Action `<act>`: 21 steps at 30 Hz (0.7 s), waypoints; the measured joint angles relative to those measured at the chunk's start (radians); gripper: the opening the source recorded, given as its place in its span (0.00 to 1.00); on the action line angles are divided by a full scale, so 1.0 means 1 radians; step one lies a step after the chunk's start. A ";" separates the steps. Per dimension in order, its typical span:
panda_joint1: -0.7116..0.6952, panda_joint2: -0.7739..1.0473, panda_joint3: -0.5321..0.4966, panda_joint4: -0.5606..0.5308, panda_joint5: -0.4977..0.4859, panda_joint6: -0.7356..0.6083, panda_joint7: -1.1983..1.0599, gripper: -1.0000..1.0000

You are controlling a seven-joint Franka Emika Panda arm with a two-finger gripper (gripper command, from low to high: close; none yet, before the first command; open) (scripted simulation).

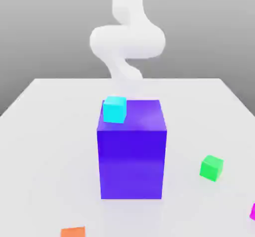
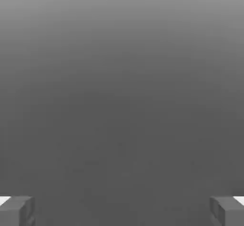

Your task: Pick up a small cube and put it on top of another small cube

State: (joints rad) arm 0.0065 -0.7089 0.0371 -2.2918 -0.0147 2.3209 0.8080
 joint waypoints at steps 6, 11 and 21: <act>0.021 0.222 0.091 0.020 -0.046 0.051 0.026 0.50; 0.040 0.403 0.166 0.036 -0.094 0.093 0.057 0.50; 0.146 0.768 0.263 0.070 -0.213 0.173 0.132 0.50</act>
State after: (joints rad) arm 0.1521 0.0592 0.2998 -2.2223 -0.2275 2.4942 0.9397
